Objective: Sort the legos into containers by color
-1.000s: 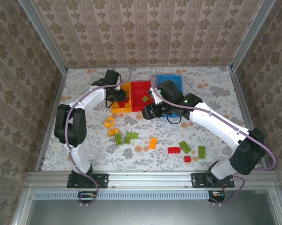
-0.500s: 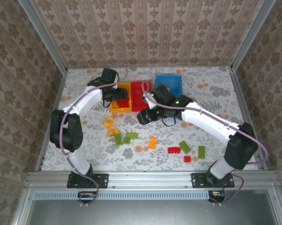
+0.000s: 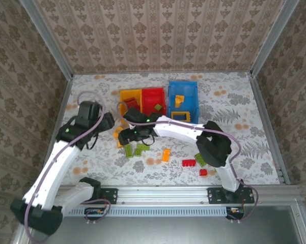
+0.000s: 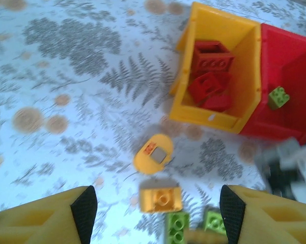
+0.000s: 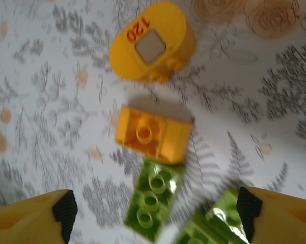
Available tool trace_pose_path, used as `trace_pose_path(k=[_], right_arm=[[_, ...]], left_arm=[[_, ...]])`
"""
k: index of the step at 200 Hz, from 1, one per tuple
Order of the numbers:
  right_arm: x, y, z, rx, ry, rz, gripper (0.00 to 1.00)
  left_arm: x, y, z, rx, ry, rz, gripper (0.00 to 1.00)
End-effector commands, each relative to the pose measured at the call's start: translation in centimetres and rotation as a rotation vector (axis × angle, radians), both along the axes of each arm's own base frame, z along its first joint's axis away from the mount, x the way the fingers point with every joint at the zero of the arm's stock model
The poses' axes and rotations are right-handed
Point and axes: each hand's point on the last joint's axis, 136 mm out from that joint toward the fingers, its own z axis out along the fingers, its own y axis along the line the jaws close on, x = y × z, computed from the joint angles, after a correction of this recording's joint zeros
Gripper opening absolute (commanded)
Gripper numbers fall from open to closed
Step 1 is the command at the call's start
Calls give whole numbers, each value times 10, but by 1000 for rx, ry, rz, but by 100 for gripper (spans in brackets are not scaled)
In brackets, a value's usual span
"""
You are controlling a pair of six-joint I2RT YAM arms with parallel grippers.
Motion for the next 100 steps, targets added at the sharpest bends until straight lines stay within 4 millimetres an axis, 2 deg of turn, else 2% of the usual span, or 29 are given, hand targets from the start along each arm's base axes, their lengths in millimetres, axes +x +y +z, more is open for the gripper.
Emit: trace_pose_path(k=[1,25,45,56,100], right_arm=[[15,3,-10,-33,27,-211,87],[27,6,-29,-84,44,-320,90],[37,17,-43,-80,53,-371,90],[43,23,-45,-77,40,-388,95],[65,40,-51,-71,-3,-438,98]], left_arm=[[-34,26,-8,40,15,71,68],[-57,33,-3,35,-14,49,69],[-71,37,1,45,-22,18,69],[-78,39,1,43,-20,11,69],[-98,40,0,15,-32,-27,69]])
